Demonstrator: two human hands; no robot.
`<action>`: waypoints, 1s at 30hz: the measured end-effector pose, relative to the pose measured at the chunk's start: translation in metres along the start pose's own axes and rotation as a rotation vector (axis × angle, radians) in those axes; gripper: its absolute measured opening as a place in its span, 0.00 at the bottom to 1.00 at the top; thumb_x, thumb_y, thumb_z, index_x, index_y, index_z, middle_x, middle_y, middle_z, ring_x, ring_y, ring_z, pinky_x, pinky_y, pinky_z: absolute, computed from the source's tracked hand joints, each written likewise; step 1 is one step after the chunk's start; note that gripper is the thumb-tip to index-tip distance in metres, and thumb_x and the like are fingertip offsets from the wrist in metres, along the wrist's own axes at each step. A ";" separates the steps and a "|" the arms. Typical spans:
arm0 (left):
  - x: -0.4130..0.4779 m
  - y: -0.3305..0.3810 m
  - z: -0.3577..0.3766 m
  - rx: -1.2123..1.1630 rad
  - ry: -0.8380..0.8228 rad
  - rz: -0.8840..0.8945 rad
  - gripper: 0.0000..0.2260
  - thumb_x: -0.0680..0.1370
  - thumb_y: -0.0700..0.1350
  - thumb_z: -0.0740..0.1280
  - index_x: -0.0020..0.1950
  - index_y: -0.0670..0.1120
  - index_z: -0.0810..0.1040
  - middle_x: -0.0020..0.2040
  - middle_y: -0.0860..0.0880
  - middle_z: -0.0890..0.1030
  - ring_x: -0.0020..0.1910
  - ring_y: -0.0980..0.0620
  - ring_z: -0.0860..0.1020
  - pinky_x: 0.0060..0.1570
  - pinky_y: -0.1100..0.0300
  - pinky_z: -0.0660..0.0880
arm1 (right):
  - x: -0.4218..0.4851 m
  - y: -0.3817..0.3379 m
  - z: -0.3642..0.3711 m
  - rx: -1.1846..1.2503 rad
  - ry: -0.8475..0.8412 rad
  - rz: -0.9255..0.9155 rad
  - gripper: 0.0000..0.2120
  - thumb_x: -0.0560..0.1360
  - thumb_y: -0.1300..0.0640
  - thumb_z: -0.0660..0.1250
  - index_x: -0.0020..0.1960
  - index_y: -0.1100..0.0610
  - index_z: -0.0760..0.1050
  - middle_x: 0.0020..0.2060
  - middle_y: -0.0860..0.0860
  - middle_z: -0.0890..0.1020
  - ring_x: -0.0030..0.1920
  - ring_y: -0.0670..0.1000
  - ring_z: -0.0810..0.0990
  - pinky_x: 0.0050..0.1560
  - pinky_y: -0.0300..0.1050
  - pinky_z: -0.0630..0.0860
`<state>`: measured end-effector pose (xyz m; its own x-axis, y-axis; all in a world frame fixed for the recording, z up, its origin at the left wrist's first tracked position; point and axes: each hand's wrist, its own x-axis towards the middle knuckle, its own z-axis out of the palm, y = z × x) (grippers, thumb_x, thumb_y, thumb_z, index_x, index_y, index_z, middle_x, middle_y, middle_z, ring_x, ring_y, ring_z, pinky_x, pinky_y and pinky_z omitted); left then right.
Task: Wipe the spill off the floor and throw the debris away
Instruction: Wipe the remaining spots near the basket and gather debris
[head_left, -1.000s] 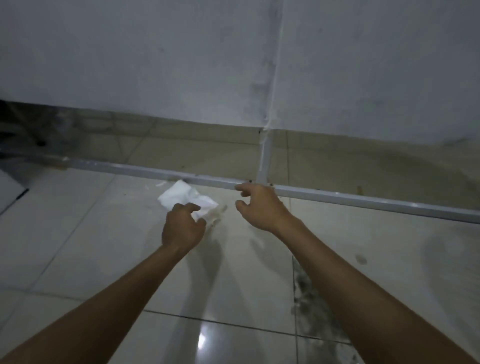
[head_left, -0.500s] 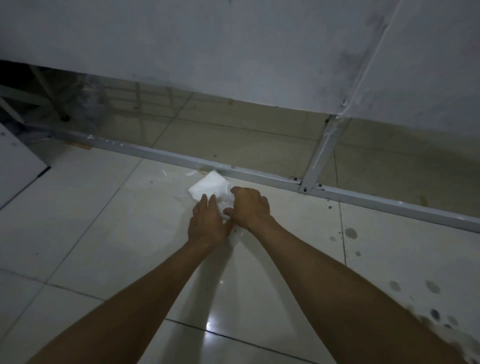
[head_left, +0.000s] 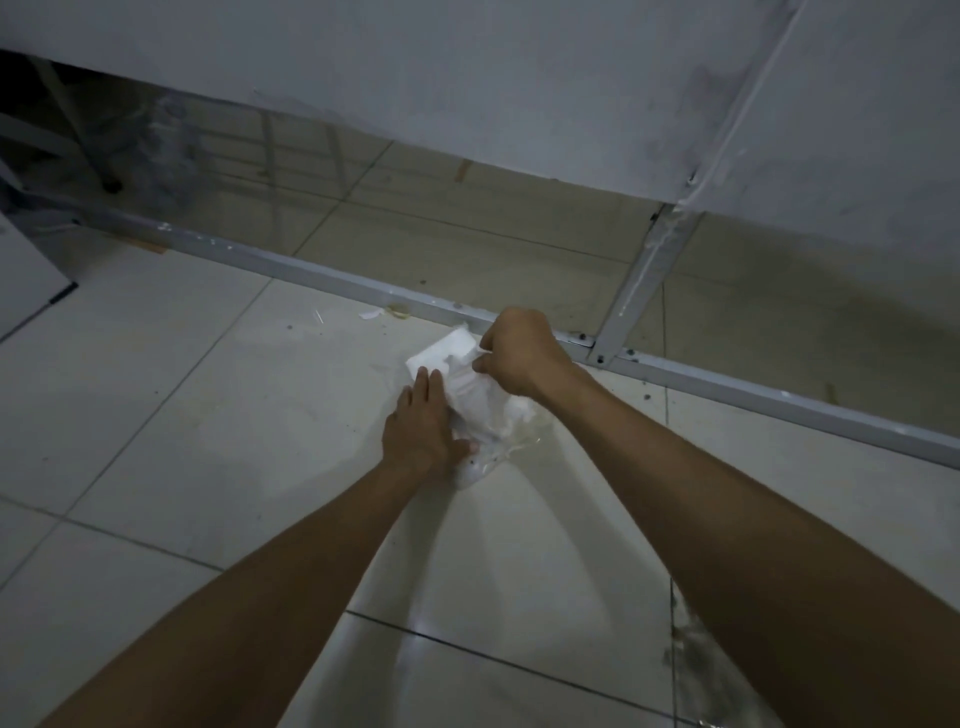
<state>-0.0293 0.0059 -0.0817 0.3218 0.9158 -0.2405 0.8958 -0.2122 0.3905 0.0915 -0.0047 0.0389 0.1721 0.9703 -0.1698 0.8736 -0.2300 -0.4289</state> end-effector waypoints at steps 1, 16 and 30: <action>0.000 0.001 0.001 -0.004 -0.013 -0.001 0.48 0.69 0.60 0.70 0.75 0.44 0.44 0.78 0.45 0.46 0.76 0.42 0.51 0.71 0.45 0.58 | 0.000 0.000 -0.007 -0.039 0.011 -0.021 0.13 0.73 0.56 0.69 0.50 0.66 0.80 0.50 0.60 0.82 0.53 0.58 0.79 0.53 0.45 0.74; -0.004 0.001 0.010 0.079 0.011 -0.032 0.49 0.68 0.64 0.68 0.75 0.47 0.42 0.78 0.45 0.46 0.75 0.41 0.53 0.70 0.44 0.59 | 0.001 0.011 0.005 0.186 0.044 0.110 0.21 0.70 0.52 0.73 0.57 0.64 0.76 0.55 0.59 0.80 0.53 0.57 0.79 0.44 0.41 0.70; -0.008 0.007 -0.001 0.065 -0.036 -0.072 0.48 0.68 0.63 0.70 0.75 0.47 0.44 0.78 0.46 0.45 0.75 0.41 0.52 0.71 0.44 0.57 | -0.018 0.017 -0.056 0.282 0.339 -0.004 0.09 0.74 0.58 0.68 0.47 0.63 0.82 0.41 0.58 0.83 0.38 0.53 0.78 0.36 0.41 0.67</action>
<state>-0.0262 -0.0030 -0.0762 0.2654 0.9169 -0.2979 0.9348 -0.1691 0.3125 0.1290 -0.0215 0.0846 0.3497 0.9300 0.1134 0.7243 -0.1916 -0.6624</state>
